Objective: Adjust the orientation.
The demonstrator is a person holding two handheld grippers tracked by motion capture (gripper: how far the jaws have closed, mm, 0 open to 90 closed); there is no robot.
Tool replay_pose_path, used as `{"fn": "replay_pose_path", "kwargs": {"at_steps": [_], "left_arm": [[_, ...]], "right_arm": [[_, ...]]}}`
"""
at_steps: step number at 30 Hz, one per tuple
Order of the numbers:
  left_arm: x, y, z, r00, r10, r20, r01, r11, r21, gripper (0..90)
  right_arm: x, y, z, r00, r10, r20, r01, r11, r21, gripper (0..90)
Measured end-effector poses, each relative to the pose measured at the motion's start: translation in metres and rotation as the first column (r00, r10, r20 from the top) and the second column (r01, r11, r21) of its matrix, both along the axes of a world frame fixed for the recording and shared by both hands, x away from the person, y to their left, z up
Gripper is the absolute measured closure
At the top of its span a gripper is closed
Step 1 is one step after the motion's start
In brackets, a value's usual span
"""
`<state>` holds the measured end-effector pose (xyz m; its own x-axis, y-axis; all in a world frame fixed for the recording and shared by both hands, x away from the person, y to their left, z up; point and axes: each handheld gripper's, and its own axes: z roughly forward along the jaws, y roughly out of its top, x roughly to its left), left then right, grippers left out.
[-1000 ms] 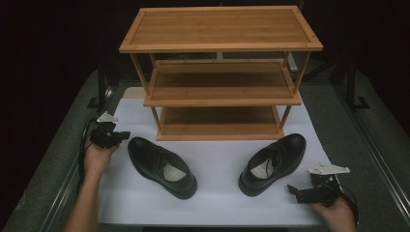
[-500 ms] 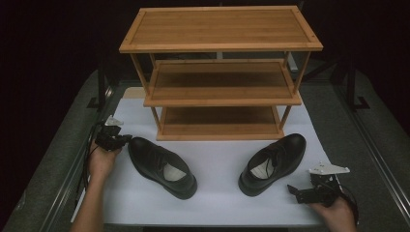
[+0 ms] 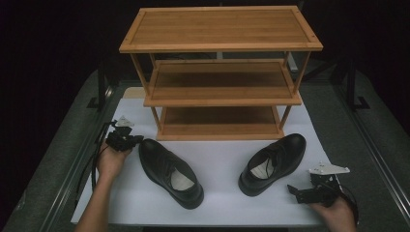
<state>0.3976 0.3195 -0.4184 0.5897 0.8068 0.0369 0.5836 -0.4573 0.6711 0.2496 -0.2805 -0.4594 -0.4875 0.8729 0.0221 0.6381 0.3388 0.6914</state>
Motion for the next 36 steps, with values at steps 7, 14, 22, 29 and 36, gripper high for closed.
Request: {"fn": "replay_pose_path", "kwargs": {"at_steps": [7,14,22,29,36], "left_arm": [[0.000,-0.016,0.000,0.9994,-0.035,0.000,0.035,0.9992,0.017,90.0],[-0.006,-0.004,0.007,0.9994,-0.035,-0.006,0.035,0.9989,-0.031,90.0],[-0.041,0.010,0.011,0.9991,-0.039,-0.015,0.038,0.9985,-0.040,90.0],[-0.090,0.007,0.006,0.9964,-0.084,-0.012,0.083,0.9957,-0.040,90.0],[-0.111,-0.012,-0.007,0.9845,-0.169,-0.048,0.170,0.9854,0.014,90.0]], "right_arm": [[0.000,0.000,0.000,1.0000,-0.001,-0.001,0.001,1.000,0.000,0.0],[0.000,0.000,0.000,1.0000,0.000,0.000,0.000,1.000,0.001,0.0],[0.000,0.000,0.000,1.0000,-0.001,0.000,0.001,1.000,0.001,0.0],[0.000,0.000,0.000,1.0000,-0.001,0.000,0.001,1.000,0.000,0.0],[0.000,0.000,0.000,1.0000,-0.003,-0.002,0.003,1.000,0.000,0.0]]}}
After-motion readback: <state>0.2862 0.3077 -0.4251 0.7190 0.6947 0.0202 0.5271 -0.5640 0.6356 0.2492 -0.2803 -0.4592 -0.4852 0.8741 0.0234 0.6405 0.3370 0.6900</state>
